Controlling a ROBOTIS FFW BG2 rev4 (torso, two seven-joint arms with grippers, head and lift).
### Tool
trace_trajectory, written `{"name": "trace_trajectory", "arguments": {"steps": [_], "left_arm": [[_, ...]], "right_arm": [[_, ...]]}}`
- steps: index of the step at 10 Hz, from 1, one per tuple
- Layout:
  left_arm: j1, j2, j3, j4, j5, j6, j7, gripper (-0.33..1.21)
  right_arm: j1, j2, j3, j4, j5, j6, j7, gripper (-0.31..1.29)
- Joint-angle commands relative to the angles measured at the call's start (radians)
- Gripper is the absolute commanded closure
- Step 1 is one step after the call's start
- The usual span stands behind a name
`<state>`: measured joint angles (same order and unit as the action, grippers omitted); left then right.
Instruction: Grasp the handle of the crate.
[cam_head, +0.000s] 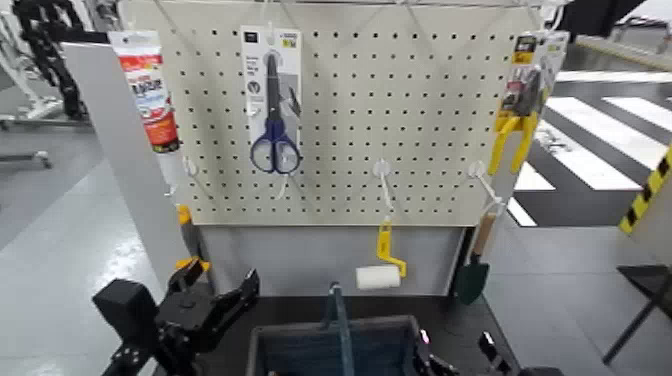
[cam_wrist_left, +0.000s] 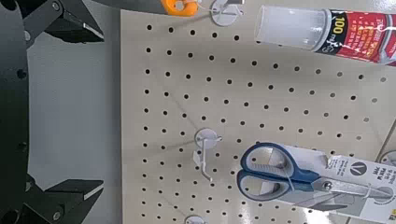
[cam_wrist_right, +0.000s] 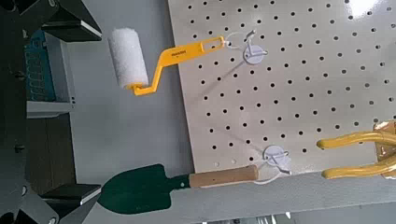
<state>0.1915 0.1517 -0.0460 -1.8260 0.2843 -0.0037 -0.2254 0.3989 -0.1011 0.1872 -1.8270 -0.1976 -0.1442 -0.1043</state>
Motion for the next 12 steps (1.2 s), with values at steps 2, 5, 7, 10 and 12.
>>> {"name": "trace_trajectory", "arguments": {"steps": [2, 5, 7, 10, 12], "left_arm": [[0.000, -0.001, 0.000, 0.001, 0.004, -0.010, 0.000, 0.18], [0.003, 0.002, 0.000, 0.002, 0.046, 0.007, -0.011, 0.17], [0.014, 0.009, -0.003, -0.019, 0.128, 0.057, -0.040, 0.17], [0.009, 0.034, 0.023, -0.068, 0.312, 0.278, -0.121, 0.17], [0.005, 0.062, 0.029, -0.079, 0.457, 0.390, -0.135, 0.17]], "right_arm": [[0.000, 0.000, 0.000, 0.000, -0.002, 0.000, 0.000, 0.15], [0.000, 0.001, 0.000, 0.002, -0.002, 0.000, 0.000, 0.15], [0.001, 0.001, 0.000, 0.000, -0.003, 0.002, 0.000, 0.15], [-0.002, 0.001, 0.003, 0.000, -0.005, 0.014, 0.000, 0.15], [-0.003, 0.000, 0.005, -0.002, -0.005, 0.017, 0.000, 0.15]]}}
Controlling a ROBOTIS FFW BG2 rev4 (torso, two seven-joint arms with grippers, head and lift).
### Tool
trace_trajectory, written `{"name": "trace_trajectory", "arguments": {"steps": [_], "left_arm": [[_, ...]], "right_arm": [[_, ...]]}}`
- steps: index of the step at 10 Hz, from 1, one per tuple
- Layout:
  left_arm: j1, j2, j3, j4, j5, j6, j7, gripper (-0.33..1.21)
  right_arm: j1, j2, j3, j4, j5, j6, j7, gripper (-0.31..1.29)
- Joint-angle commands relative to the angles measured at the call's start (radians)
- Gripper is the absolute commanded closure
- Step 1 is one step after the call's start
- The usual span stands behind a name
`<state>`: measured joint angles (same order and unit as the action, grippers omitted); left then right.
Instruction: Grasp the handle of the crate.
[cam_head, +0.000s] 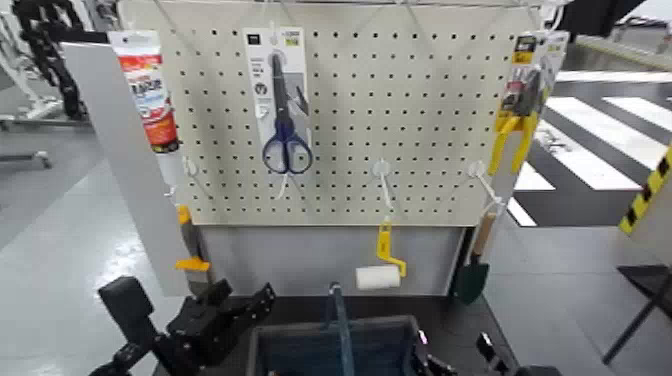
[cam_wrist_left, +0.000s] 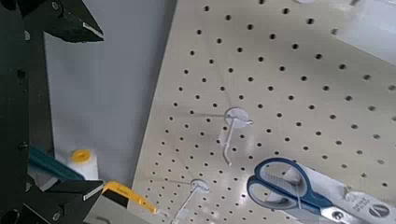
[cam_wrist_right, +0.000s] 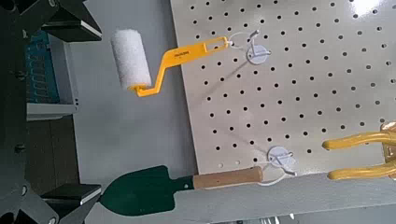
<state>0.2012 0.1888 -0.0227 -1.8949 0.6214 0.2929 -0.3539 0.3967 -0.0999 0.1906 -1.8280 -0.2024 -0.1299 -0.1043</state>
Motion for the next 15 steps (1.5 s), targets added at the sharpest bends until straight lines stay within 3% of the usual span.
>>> {"name": "trace_trajectory", "arguments": {"steps": [1, 2, 7, 9, 15], "left_arm": [[-0.017, 0.052, 0.020, -0.016, 0.193, 0.183, -0.025, 0.17], [-0.039, 0.057, 0.036, -0.010, 0.265, 0.290, -0.048, 0.17], [-0.078, 0.066, 0.020, 0.112, 0.664, 0.520, -0.040, 0.18], [-0.108, 0.072, 0.018, 0.140, 0.742, 0.600, -0.020, 0.18], [-0.226, 0.074, -0.082, 0.304, 0.891, 0.649, -0.033, 0.18]], "right_arm": [[-0.002, -0.001, 0.003, 0.000, 0.000, 0.006, 0.000, 0.15], [-0.002, -0.001, 0.003, 0.000, 0.000, 0.006, 0.000, 0.15], [-0.002, 0.000, 0.003, -0.002, 0.000, 0.004, 0.000, 0.15], [-0.002, 0.002, 0.001, -0.002, 0.000, 0.003, 0.000, 0.15], [0.001, 0.005, 0.001, 0.001, -0.002, -0.010, -0.002, 0.15]]}}
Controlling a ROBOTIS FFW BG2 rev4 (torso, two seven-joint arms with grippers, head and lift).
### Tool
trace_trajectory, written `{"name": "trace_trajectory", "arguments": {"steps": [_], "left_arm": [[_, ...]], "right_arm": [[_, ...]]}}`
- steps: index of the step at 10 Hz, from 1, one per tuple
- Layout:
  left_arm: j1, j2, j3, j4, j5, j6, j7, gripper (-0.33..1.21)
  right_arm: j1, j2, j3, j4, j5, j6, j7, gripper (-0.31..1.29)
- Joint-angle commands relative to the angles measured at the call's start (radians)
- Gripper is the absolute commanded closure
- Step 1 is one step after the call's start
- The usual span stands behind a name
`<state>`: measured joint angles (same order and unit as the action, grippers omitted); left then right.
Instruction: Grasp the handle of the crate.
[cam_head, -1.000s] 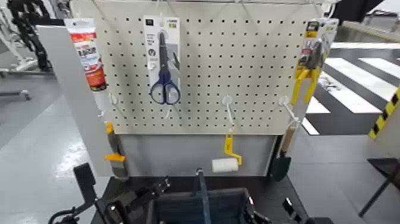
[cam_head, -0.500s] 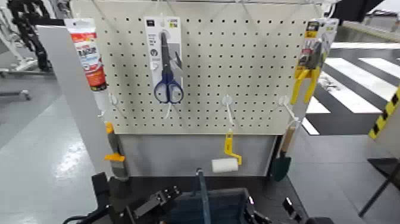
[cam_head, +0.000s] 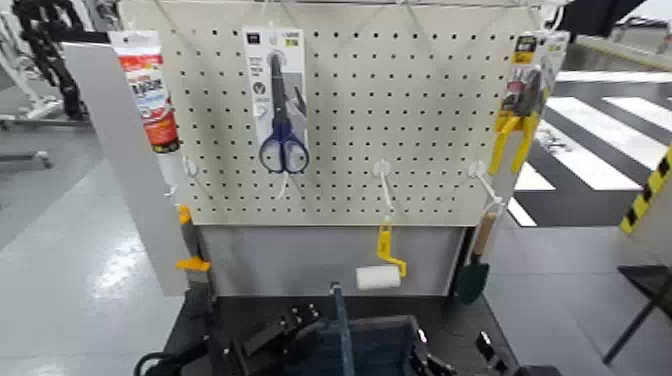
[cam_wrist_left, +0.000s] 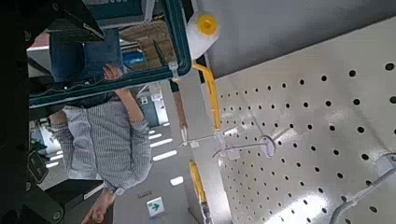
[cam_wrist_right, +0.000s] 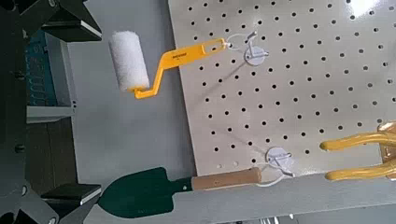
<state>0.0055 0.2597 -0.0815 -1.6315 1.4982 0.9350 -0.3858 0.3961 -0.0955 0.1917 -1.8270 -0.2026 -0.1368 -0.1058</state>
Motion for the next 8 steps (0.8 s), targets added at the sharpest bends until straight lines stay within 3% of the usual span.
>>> {"name": "trace_trajectory", "arguments": {"steps": [1, 6, 7, 8], "left_arm": [[-0.048, 0.001, -0.038, 0.067, 0.031, 0.011, -0.001, 0.18], [-0.119, -0.010, -0.107, 0.167, 0.062, 0.019, -0.025, 0.24], [-0.121, -0.008, -0.112, 0.171, 0.063, 0.019, -0.030, 0.40], [-0.124, -0.007, -0.118, 0.177, 0.068, 0.021, -0.034, 0.76]], "right_arm": [[0.001, 0.002, 0.000, 0.002, -0.001, -0.004, 0.000, 0.15], [0.000, 0.000, 0.000, 0.005, -0.005, -0.012, -0.002, 0.15], [0.000, 0.000, 0.002, 0.006, -0.005, -0.012, -0.002, 0.15], [-0.002, -0.001, 0.002, 0.009, -0.006, -0.015, -0.002, 0.15]]}}
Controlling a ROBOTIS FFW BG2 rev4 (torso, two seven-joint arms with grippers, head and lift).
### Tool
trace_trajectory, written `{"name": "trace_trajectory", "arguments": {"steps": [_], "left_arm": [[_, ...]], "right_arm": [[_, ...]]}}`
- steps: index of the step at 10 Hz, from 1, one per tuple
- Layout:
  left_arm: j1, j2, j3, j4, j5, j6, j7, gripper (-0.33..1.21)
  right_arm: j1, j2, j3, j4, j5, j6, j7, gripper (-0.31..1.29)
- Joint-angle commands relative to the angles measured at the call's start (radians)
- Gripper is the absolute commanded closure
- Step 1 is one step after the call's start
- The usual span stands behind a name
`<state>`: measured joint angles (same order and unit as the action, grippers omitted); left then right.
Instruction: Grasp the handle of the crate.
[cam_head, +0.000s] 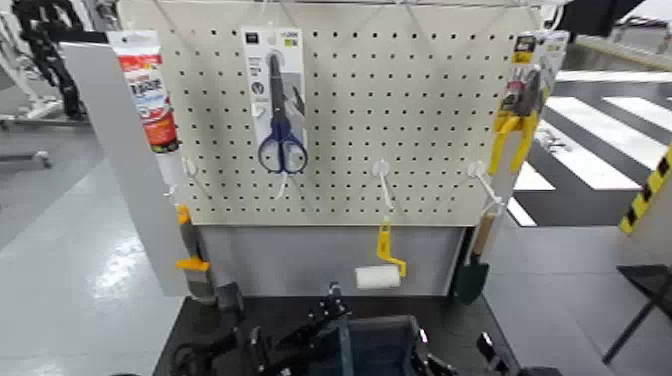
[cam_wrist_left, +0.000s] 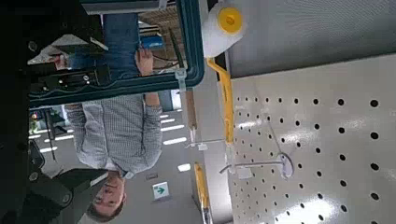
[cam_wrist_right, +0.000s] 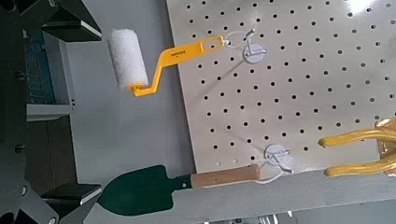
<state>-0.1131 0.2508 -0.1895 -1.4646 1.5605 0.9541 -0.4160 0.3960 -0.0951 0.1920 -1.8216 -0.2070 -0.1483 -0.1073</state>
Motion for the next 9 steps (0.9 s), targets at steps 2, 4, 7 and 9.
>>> {"name": "trace_trajectory", "arguments": {"steps": [2, 4, 7, 9], "left_arm": [[-0.007, 0.005, -0.014, 0.018, 0.007, 0.006, -0.007, 1.11], [-0.010, 0.008, -0.021, 0.024, 0.007, 0.011, -0.009, 1.18], [-0.010, 0.010, -0.024, 0.026, 0.007, 0.020, -0.012, 1.18], [-0.002, 0.010, -0.024, 0.018, 0.013, 0.020, -0.020, 1.18]], "right_arm": [[-0.003, -0.003, 0.003, 0.008, -0.005, -0.008, 0.000, 0.15], [-0.006, -0.006, 0.006, 0.011, -0.006, -0.011, 0.001, 0.15], [-0.008, -0.008, 0.006, 0.013, -0.009, -0.011, 0.001, 0.15], [-0.008, -0.008, 0.006, 0.013, -0.009, -0.011, 0.000, 0.15]]}}
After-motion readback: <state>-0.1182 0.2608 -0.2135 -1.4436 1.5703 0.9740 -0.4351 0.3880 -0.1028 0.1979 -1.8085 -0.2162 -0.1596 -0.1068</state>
